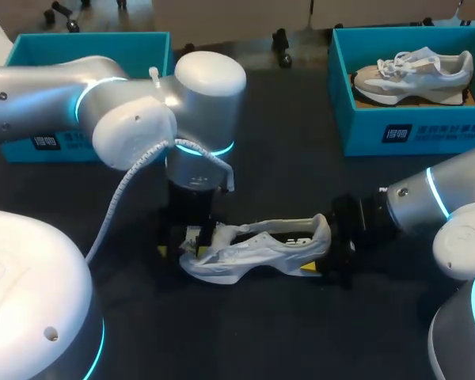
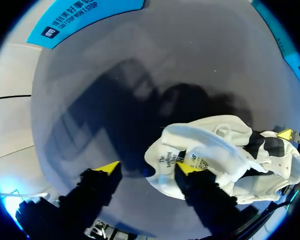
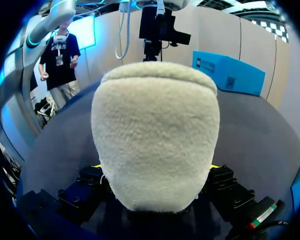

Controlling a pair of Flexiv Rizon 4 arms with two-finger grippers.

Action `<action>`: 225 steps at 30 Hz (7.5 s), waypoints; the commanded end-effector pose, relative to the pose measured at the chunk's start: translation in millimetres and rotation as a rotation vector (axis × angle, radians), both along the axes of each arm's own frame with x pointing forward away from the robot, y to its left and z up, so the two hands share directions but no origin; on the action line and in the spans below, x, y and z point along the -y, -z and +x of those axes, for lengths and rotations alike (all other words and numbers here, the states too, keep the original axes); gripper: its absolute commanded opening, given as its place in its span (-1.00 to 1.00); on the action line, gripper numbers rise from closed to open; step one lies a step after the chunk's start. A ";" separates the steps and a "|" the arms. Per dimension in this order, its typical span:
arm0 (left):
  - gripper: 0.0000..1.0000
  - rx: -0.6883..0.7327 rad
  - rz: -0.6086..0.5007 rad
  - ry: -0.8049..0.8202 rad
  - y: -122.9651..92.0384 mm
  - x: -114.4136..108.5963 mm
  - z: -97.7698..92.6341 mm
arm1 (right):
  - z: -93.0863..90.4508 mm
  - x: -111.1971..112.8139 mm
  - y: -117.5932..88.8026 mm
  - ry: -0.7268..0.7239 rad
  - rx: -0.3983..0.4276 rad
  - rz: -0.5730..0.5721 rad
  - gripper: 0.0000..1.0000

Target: Take the shoe out of the shoebox, open the shoe tongue, remove and reinsert the insole, then place the shoe into the shoebox

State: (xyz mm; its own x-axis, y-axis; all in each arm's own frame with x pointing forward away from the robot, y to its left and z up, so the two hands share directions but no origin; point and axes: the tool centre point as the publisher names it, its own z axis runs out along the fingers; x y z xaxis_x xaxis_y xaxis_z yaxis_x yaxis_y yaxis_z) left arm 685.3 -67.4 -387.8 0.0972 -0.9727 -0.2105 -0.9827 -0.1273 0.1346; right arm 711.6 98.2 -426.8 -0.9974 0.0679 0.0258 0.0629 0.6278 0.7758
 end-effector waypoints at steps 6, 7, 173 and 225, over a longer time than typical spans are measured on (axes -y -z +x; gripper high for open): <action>1.00 0.056 -0.142 0.156 -40.1 -4.1 -5.3 | 0.2 0.1 1.1 0.002 0.000 -0.004 -1.00; 1.00 0.069 -0.163 0.188 -46.5 -3.3 -6.2 | 0.2 0.1 1.1 0.002 0.000 -0.004 -1.00; -0.72 -0.142 -0.572 1.915 -1.7 180.8 -2.6 | 0.2 0.1 1.1 0.002 0.000 -0.004 -1.00; -1.00 -0.036 -0.500 1.963 11.1 162.0 29.5 | 0.2 0.1 1.1 0.002 0.000 -0.004 -1.00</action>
State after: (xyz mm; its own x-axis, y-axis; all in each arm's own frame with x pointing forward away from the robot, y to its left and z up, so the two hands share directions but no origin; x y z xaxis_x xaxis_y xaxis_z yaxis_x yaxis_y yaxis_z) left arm 708.2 -240.8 -406.2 -0.9530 0.2950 0.0696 0.2822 0.9473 -0.1516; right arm 712.0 98.0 -427.3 -0.9974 0.0677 0.0258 0.0627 0.6273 0.7762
